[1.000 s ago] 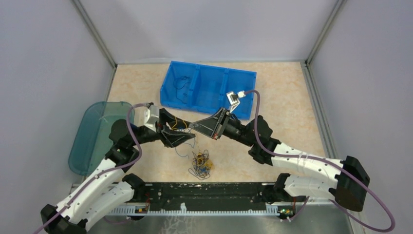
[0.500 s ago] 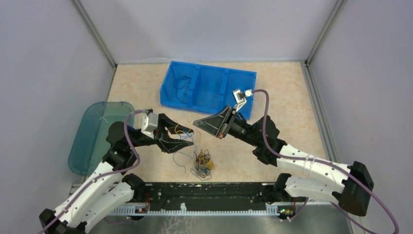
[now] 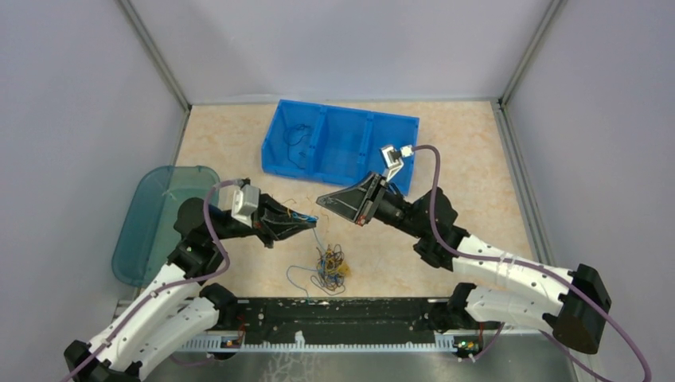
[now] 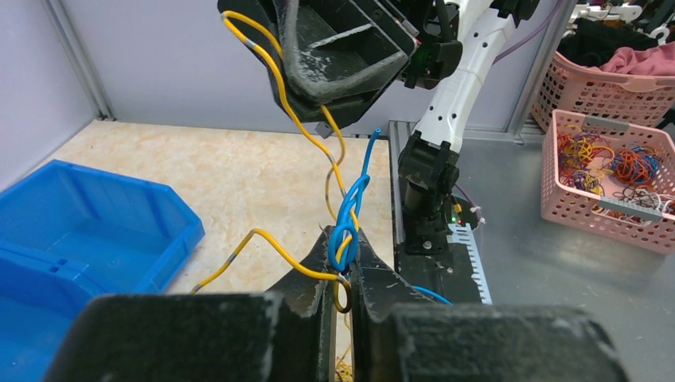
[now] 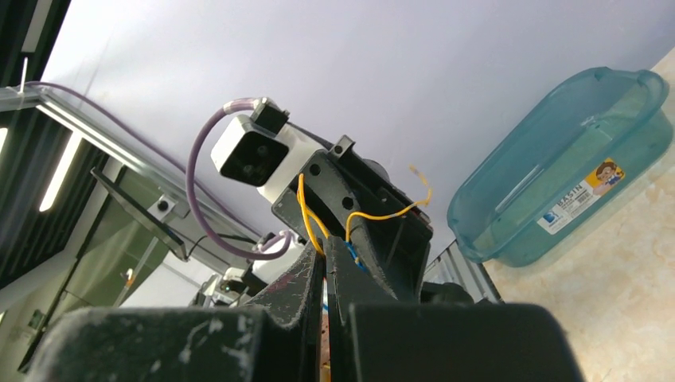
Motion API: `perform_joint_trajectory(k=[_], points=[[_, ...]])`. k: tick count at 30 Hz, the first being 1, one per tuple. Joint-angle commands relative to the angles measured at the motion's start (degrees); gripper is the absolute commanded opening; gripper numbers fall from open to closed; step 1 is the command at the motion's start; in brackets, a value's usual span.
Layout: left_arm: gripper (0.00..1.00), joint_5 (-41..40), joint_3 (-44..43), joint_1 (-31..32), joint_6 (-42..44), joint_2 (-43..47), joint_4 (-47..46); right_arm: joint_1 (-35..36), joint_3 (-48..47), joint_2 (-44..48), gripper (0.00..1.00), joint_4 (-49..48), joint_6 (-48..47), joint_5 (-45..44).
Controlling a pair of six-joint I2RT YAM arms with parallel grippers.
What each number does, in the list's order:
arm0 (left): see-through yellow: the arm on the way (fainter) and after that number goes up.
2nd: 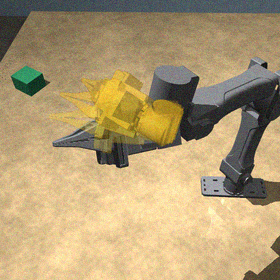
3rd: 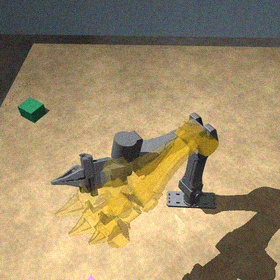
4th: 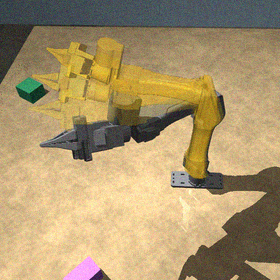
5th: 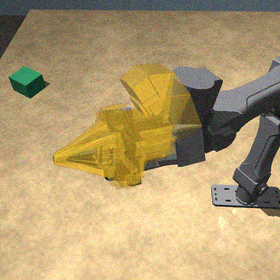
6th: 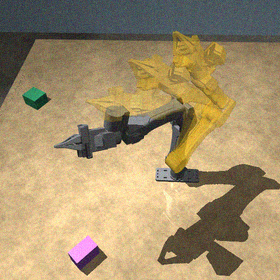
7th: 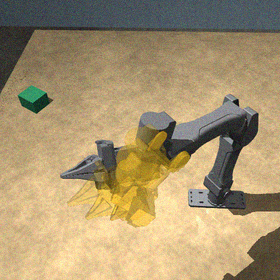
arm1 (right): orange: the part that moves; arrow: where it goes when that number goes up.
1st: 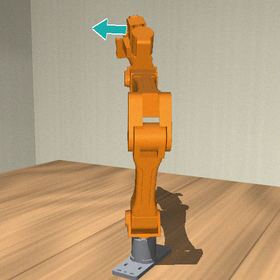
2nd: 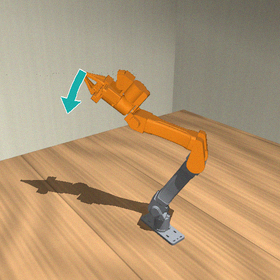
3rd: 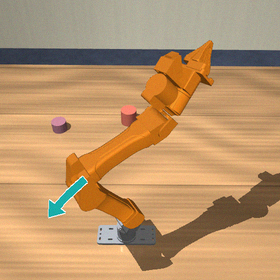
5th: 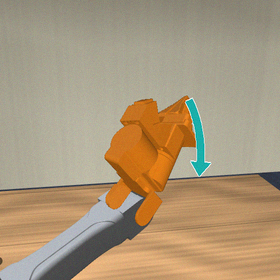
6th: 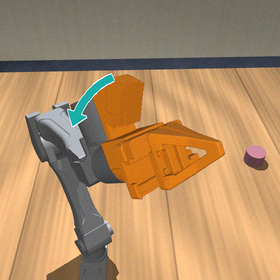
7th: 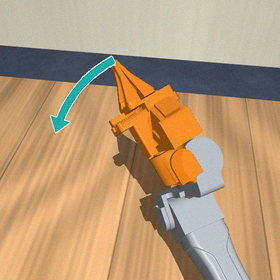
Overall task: Untangle the cables
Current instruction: Untie the cable.
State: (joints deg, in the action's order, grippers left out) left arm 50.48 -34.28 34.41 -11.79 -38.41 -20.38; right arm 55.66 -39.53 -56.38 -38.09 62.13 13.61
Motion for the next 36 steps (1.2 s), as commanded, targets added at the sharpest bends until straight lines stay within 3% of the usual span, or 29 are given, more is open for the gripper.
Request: perform_joint_trajectory(k=[1,6,11,19,27,31,36], points=[[0.11,1.1,-2.0,0.5,2.5,1.8,1.4,-1.7,-2.9,2.4,0.00,-2.4,-0.4,0.0],[0.04,-0.1,-1.4,0.5,7.0,4.1,6.4,-4.2,-3.0,5.4,0.00,1.6,-3.1,-1.2],[0.00,-4.6,-2.5,0.5,12.0,6.7,12.8,-6.3,-5.3,9.5,0.00,13.9,-11.1,-4.7],[0.00,-23.4,-7.6,0.5,29.7,9.4,24.0,-6.6,-5.6,12.1,0.00,31.1,-22.6,-17.6],[0.00,-30.9,-12.4,0.5,56.4,8.0,41.5,-9.6,-4.0,14.4,0.00,33.2,-23.9,-25.2],[0.00,-34.5,-11.4,0.5,62.6,9.0,45.1,-10.1,-4.5,14.1,0.00,32.3,-24.0,-22.9],[0.00,-36.2,-10.7,0.5,63.4,9.5,43.0,-10.1,-4.5,13.7,0.00,32.0,-23.6,-20.5]])
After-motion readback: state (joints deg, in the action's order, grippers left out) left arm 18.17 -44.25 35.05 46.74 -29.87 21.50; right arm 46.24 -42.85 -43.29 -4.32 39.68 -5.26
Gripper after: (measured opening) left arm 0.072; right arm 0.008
